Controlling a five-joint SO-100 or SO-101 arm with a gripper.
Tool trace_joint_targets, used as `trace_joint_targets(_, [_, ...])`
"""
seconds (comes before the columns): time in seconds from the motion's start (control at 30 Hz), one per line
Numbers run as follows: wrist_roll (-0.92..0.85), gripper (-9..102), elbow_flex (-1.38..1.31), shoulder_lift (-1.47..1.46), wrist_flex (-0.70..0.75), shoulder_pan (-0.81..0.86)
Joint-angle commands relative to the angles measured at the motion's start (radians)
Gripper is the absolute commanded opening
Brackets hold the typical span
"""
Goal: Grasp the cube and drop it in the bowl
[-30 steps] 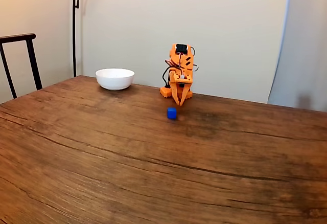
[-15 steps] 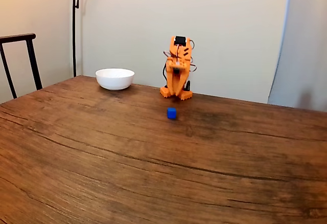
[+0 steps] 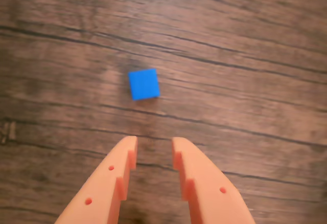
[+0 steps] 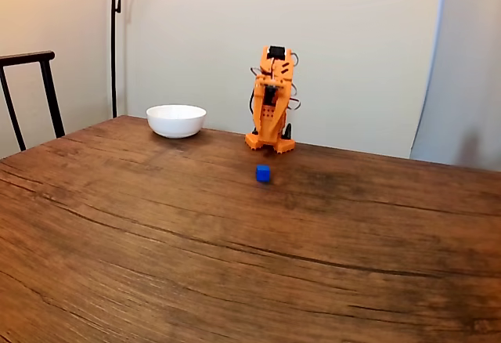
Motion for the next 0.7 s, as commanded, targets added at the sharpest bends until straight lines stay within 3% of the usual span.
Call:
trace_joint_targets(0.0, [0.037, 8, -0.097, -0.092, 0.002, 0.017])
trace_joint_targets(0.2, [0.069, 9, -0.215, -0.394, -0.043, 0.015])
trace_joint_targets(0.47, [0.069, 28, -0.235, -0.658, -0.235, -0.02])
trace_joint_targets(0.67, [0.069, 31, -0.224, -0.764, -0.313, -0.044])
